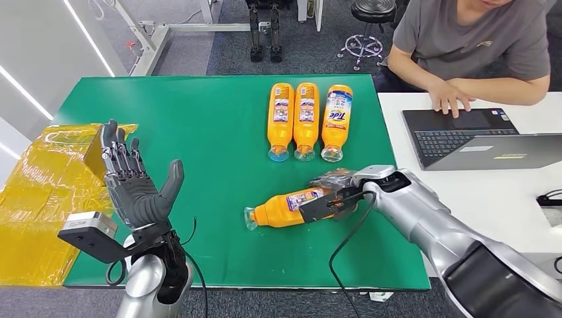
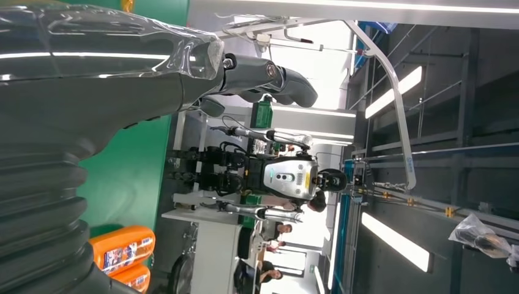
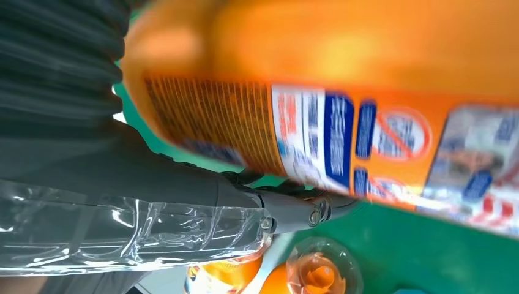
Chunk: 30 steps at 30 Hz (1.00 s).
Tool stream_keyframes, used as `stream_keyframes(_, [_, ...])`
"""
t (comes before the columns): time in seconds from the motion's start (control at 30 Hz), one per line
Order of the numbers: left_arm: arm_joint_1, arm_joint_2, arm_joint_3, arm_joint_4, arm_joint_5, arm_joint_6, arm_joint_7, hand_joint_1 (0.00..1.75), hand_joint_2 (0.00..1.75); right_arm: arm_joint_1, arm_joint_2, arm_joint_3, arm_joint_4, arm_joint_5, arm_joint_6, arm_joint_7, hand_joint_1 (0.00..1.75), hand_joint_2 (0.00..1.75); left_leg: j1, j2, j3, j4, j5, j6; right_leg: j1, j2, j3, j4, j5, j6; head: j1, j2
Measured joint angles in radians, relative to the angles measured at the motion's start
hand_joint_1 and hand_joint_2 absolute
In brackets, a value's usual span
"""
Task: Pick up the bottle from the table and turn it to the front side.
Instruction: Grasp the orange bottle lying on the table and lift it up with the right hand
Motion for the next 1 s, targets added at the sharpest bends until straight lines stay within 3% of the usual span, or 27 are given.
stream_keyframes(0.1, [0.0, 0.0, 0.001, 0.0, 0.0, 0.0, 0.0, 0.0, 1.75, -0.001, 0.002, 0.012, 0.01, -0.01, -0.01, -0.003, 1.37, 1.75, 0.0, 0.0, 0.0, 0.0, 0.0, 0.0, 0.0, 0.0, 0.0, 0.0, 0.0, 0.0, 0.0, 0.0])
stream_keyframes(0.33, [0.001, -0.001, 0.009, 0.0, -0.002, -0.003, 0.0, 0.0, 1.75, 0.004, 0.002, 0.028, 0.024, -0.032, -0.057, 0.007, 1.39, 1.75, 0.0, 0.0, 0.0, 0.0, 0.0, 0.0, 0.0, 0.0, 0.0, 0.0, 0.0, 0.0, 0.0, 0.0])
stream_keyframes(0.5, [0.001, -0.002, 0.013, 0.0, -0.003, -0.003, 0.0, 0.0, 1.75, 0.008, 0.002, 0.036, 0.026, -0.041, -0.081, 0.014, 1.7, 1.75, 0.0, 0.001, 0.001, 0.0, 0.0, 0.0, 0.0, 0.0, 0.001, 0.0, 0.0, 0.0, 0.0, 0.0])
stream_keyframes(0.63, [0.001, -0.002, 0.015, 0.0, -0.003, -0.001, 0.0, 0.0, 1.75, 0.019, 0.003, 0.036, 0.026, -0.041, -0.139, 0.023, 1.75, 1.75, 0.0, 0.001, 0.002, 0.0, 0.0, 0.0, 0.0, 0.0, 0.001, 0.0, 0.0, 0.0, 0.0, 0.0])
stream_keyframes(0.77, [0.01, -0.002, 0.016, -0.005, -0.01, 0.005, 0.0, 0.0, 1.75, 0.04, 0.005, 0.036, 0.023, -0.034, -0.262, 0.047, 1.75, 1.75, 0.0, 0.0, 0.002, 0.0, 0.0, 0.0, 0.0, 0.0, 0.002, 0.0, 0.0, 0.0, 0.0, 0.0])
stream_keyframes(1.0, [0.046, 0.001, 0.018, -0.042, -0.022, 0.041, 0.0, 0.0, 1.75, 0.127, 0.021, -0.027, -0.023, -0.049, -0.593, 0.084, 1.75, 1.75, 0.0, 0.0, 0.001, 0.0, 0.0, 0.0, 0.0, 0.0, 0.001, 0.0, 0.0, 0.0, 0.0, 0.0])
